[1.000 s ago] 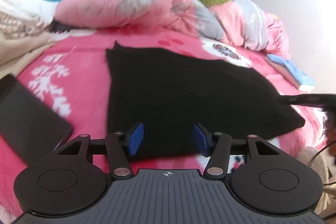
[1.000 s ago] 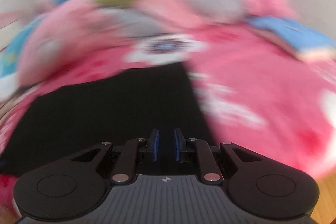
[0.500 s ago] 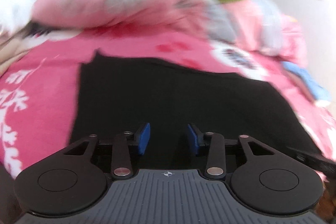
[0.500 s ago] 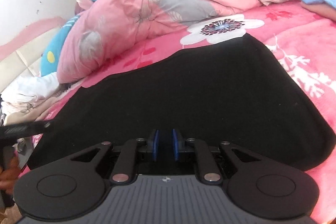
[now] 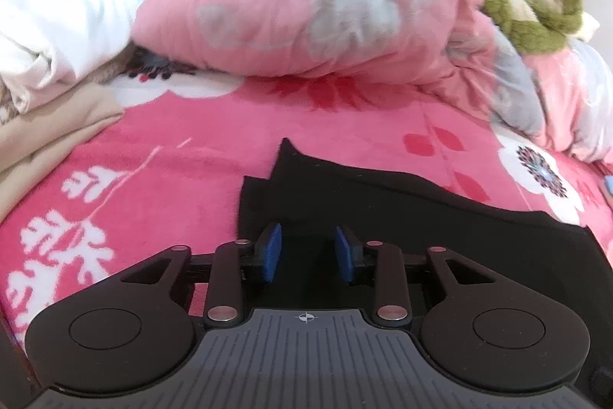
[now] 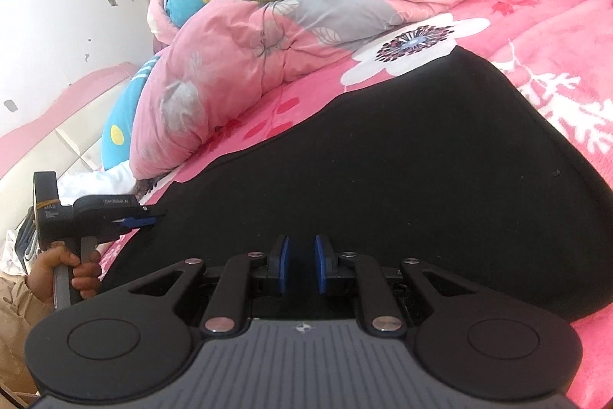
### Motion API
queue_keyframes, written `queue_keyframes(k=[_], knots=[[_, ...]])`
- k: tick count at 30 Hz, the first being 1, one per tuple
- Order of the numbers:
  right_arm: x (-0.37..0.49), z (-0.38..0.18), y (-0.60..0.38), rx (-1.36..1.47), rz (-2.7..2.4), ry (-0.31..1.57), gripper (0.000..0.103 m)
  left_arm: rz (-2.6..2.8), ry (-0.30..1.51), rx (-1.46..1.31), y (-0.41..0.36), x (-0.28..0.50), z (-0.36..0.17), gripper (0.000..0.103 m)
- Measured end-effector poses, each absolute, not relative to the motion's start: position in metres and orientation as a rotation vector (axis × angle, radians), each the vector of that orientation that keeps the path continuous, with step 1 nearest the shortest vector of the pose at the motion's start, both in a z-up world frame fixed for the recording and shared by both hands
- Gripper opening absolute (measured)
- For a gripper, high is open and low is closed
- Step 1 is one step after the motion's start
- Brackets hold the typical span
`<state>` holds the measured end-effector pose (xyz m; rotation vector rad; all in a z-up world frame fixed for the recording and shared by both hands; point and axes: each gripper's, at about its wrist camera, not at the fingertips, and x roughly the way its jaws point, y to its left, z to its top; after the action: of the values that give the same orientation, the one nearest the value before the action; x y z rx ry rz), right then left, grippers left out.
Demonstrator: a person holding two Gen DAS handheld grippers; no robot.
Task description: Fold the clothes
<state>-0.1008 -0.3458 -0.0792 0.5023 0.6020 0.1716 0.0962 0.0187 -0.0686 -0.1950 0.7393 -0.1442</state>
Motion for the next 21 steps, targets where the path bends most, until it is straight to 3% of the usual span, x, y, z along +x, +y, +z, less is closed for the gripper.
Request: queue_keyframes(k=[7,15,21], knots=[[-0.066,-0.039,-0.258,0.237,0.383,0.571,0.017,-0.160,0.735,-0.204,0.021,0.084,-0.062,0.034],[-0.086,-0.066,-0.176,-0.073,0.513,0.632,0.017,-0.214,0.677,-0.183,0.039,0.061,-0.049,0.037],[-0.061,-0.054,-0.155,-0.076,0.481,0.580,0.017,-0.205,0.668,-0.266,0.064,0.050,-0.041,0.037]])
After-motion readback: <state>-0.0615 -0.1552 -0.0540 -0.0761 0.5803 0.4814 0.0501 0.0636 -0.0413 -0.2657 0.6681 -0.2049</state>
